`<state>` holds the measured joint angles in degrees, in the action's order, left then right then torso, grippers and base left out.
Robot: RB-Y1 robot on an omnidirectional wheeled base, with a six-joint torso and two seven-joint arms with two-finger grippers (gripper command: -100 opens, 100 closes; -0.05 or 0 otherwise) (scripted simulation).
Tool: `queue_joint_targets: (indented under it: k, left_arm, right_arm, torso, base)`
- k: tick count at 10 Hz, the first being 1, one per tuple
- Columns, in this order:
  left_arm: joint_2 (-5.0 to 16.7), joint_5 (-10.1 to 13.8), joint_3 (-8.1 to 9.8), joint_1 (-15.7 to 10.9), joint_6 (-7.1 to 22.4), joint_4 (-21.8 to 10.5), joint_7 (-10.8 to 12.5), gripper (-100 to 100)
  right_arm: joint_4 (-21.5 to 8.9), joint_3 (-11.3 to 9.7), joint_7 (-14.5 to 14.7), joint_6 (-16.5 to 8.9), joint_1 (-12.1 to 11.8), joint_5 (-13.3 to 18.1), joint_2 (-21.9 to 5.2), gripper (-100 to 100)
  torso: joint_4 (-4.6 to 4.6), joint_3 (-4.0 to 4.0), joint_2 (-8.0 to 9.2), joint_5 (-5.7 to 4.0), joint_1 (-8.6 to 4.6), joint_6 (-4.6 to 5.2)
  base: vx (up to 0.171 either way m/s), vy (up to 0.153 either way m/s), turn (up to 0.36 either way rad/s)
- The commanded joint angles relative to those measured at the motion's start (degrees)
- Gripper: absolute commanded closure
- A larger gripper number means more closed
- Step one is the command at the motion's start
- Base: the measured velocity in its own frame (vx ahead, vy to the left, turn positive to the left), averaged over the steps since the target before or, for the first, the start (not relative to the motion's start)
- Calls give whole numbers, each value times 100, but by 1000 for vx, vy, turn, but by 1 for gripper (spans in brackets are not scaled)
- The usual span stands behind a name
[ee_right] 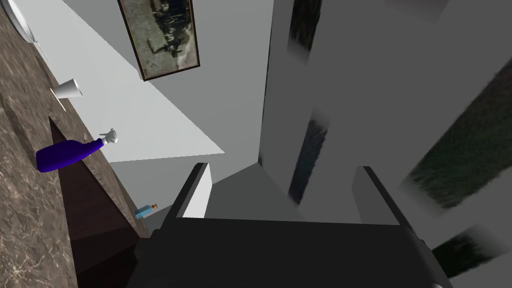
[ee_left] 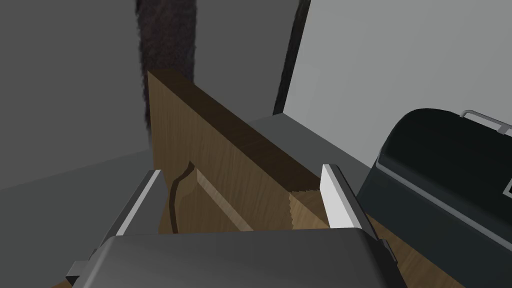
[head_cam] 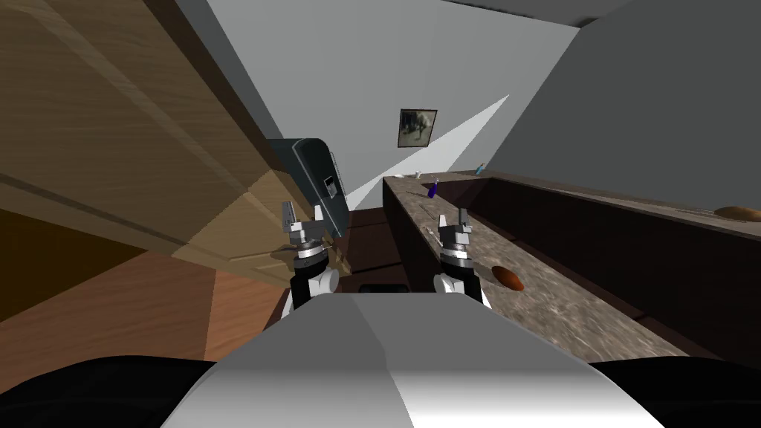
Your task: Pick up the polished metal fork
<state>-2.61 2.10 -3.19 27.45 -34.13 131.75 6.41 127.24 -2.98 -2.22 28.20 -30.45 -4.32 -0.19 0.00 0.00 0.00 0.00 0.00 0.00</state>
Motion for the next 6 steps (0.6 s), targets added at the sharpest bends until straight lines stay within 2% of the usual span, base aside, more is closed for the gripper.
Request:
queue_joint_targets:
  k: [1, 4, 6]
  left_arm:
    - [0, 0, 0, 0, 0, 0, 0, 0]
    - [0, 0, 0, 0, 0, 0, 0, 0]
    - [0, 0, 0, 0, 0, 0, 0, 0]
  right_arm:
    - [7, 42, 21, -28, -69, 6, -219, -100]
    - [50, 200, 100, -131, -334, 31, -651, -100]
    - [101, 363, 176, -229, -594, 60, -902, -100]
  torso:
    - [0, 0, 0, 0, 0, 0]
    - [-3, -9, -16, 0, 1, -1]
    - [-5, -14, -25, 0, 1, -2]
  base:
    - [17, 1, 53]
    - [50, 5, 103]
    - [81, 6, 188]
